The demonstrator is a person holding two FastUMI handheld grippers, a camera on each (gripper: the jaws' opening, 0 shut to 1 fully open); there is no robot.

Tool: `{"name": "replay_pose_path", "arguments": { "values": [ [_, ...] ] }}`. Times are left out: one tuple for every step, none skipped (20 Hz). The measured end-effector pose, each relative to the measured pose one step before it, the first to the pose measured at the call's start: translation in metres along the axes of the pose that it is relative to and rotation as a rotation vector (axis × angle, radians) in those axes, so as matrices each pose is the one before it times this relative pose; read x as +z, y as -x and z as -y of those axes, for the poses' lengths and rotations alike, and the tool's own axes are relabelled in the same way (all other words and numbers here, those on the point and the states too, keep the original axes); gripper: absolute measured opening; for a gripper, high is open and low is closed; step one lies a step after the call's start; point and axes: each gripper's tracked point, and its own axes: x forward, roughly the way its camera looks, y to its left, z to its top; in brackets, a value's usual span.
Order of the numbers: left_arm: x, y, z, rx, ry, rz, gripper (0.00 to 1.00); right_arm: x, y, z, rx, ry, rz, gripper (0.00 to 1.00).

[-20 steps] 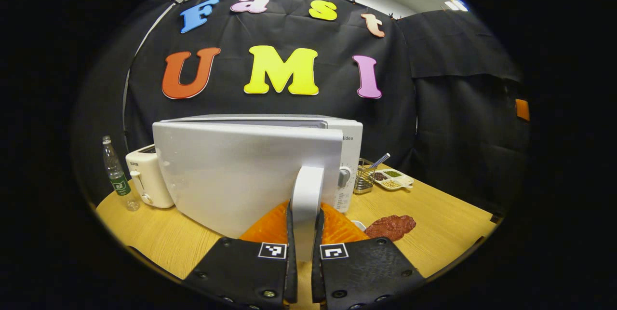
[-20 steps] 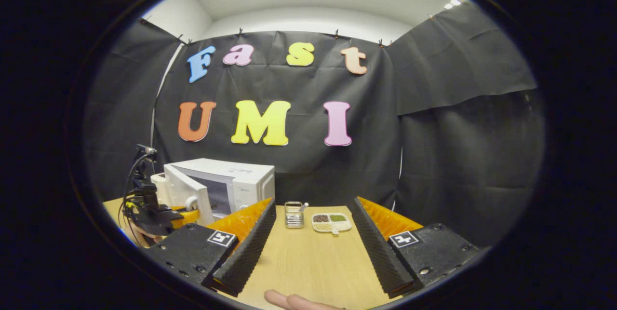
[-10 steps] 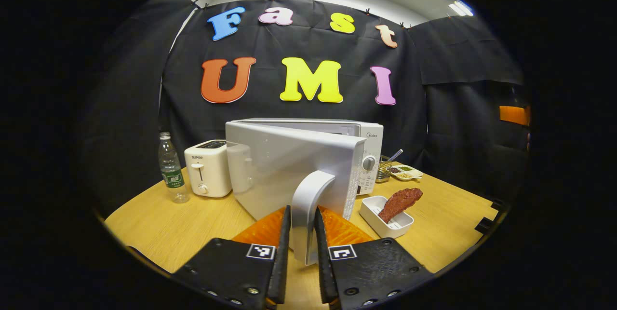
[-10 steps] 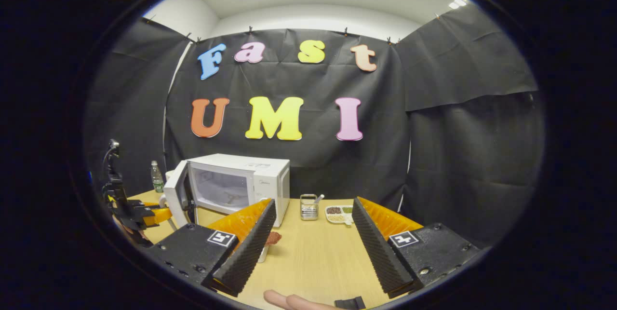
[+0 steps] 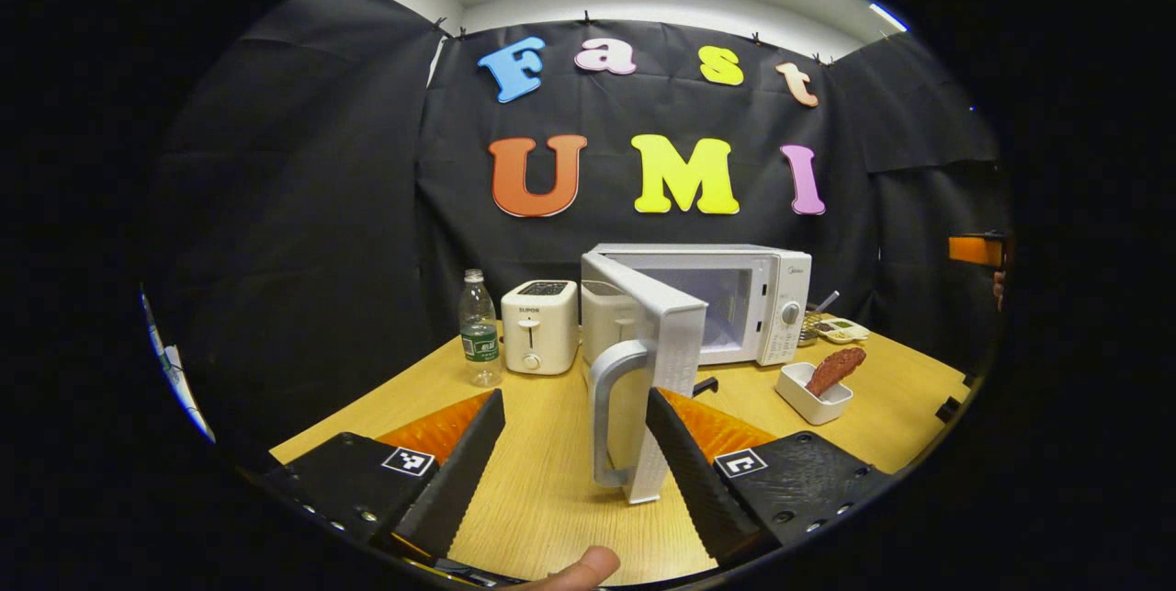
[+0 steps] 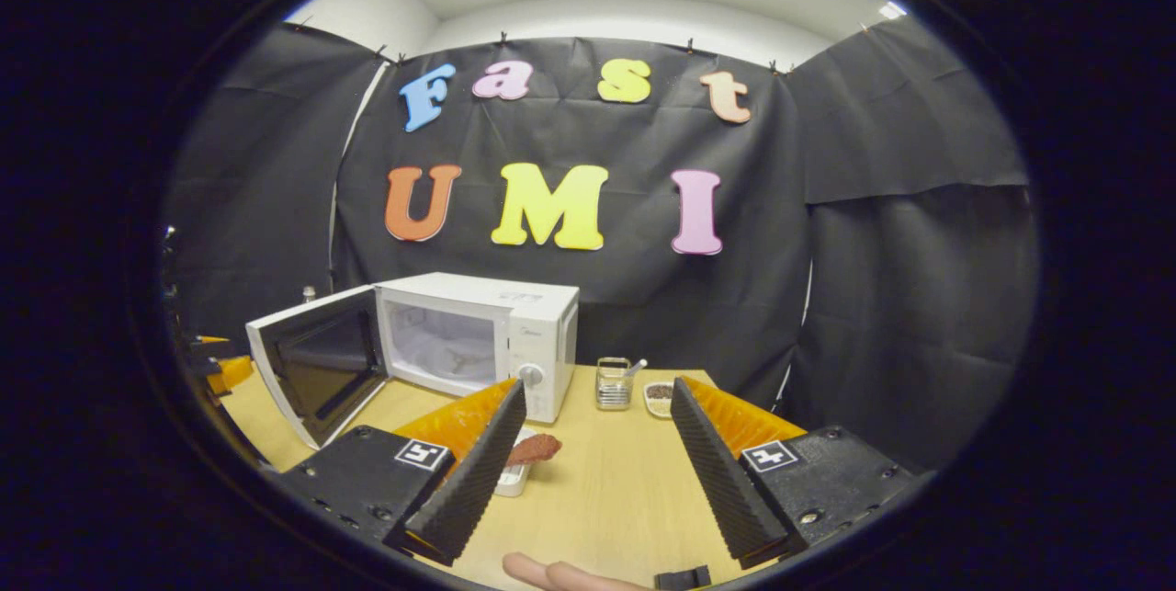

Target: Open the microwave oven with the left hand, put the food in, and close the microwave oven.

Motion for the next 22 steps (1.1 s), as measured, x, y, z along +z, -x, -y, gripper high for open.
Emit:
{"name": "replay_pose_path", "arguments": {
  "values": [
    [0.00683,0.00333,-0.00055,-0.00195,0.01518,0.00199,0.94,-0.00376,-0.00932,0.00012,0.00432,0.00146,-0.02399,1.0],
    [0.00836,0.00288,0.00144,-0.00444,0.01582,0.00572,0.95,-0.00402,-0.01082,-0.00211,0.01091,0.0052,-0.02767,1.0],
    [0.00446,0.00081,0.00001,0.00013,0.01473,-0.00469,0.95,-0.00407,-0.01196,-0.00071,0.01256,0.00329,-0.03041,0.95],
    [0.00862,0.00159,0.00061,0.00234,0.00607,0.0055,0.94,-0.00335,-0.01266,-0.00041,0.01965,0.00648,-0.03213,1.0],
    [0.00769,-0.00051,-0.00065,0.00831,0.0023,0.00447,0.94,-0.00311,-0.01341,0.00065,0.0189,0.0021,-0.03656,1.0],
    [0.00829,-0.00036,0.00295,0.00007,0.00014,0.00707,0.94,-0.00479,-0.01366,0.00084,0.02451,0.00143,-0.03771,0.96],
    [0.00831,-0.00092,0.00557,-0.00456,0.00003,0.00845,0.94,-0.00541,-0.01404,0.00009,0.02588,-0.00051,-0.04543,1.0],
    [0.00857,-0.00133,0.00439,-0.00148,-0.00088,0.00927,0.94,-0.00709,-0.01334,0.00114,0.02768,-0.00638,-0.04825,1.0],
    [0.00695,-0.00239,0.00504,-0.00741,0.00021,0.00909,0.94,-0.00698,-0.01357,-0.00036,0.03098,-0.01007,-0.04755,0.96],
    [0.00687,-0.00156,0.00777,-0.00879,0.00119,0.00383,0.94,-0.00677,-0.01196,-0.00051,0.0321,-0.01508,-0.05032,1.0],
    [0.00573,-0.00176,0.00697,-0.00676,-0.00018,0.00463,0.94,-0.00623,-0.01289,0.00025,0.03424,-0.02165,-0.04703,0.94],
    [0.00666,-0.0019,0.00604,-0.00634,-0.00317,0.00961,0.94,-0.00844,-0.01,-0.00234,0.04339,-0.02667,-0.04995,1.0],
    [0.00489,-0.00368,0.00626,-0.00668,-0.0083,0.00618,0.94,-0.00671,-0.01076,-0.001,0.0407,-0.03089,-0.0479,0.98],
    [0.00347,-0.00356,0.00605,-0.0038,-0.01277,0.00624,0.94,-0.00575,-0.01139,-0.00148,0.04231,-0.02522,-0.04607,0.88],
    [0.00485,-0.00263,0.00497,-0.00132,-0.01874,0.00612,0.94,-0.00421,-0.0089,-0.00095,0.04271,-0.03203,-0.03894,0.82],
    [0.0045,-0.00289,0.00574,-0.00465,-0.01773,0.00676,0.94,-0.00566,-0.00878,-0.00227,0.04684,-0.03928,-0.03786,0.91],
    [0.00164,-0.00195,0.00587,-0.00279,-0.01198,0.00243,0.94,-0.00267,-0.00673,-0.00355,0.04892,-0.03947,-0.03305,0.88],
    [0.00247,-0.0026,0.00383,-0.00147,-0.00586,0.00161,0.94,-0.00051,-0.00818,-0.00161,0.04013,-0.03804,-0.02566,0.75],
    [0.00156,-0.00172,0.00569,-0.00878,0.00073,0.00106,0.94,0.00029,-0.00681,-0.00022,0.03214,-0.03498,-0.02186,0.72],
    [0.00127,-0.0002,0.00468,-0.0096,0.00472,0.00051,0.94,-0.00119,-0.00736,-0.00118,0.02958,-0.02954,-0.01797,0.7],
    [0.0004,-0.00122,0.00403,-0.0143,0.0117,-0.00227,0.94,-0.00114,-0.00596,-0.00021,0.02366,-0.02755,-0.01825,0.76],
    [-0.00206,0.00041,0.00624,-0.02351,0.01238,-0.00568,0.94,-0.00554,-0.00477,-0.00038,0.02488,-0.022,-0.02274,0.63]
  ]
}}
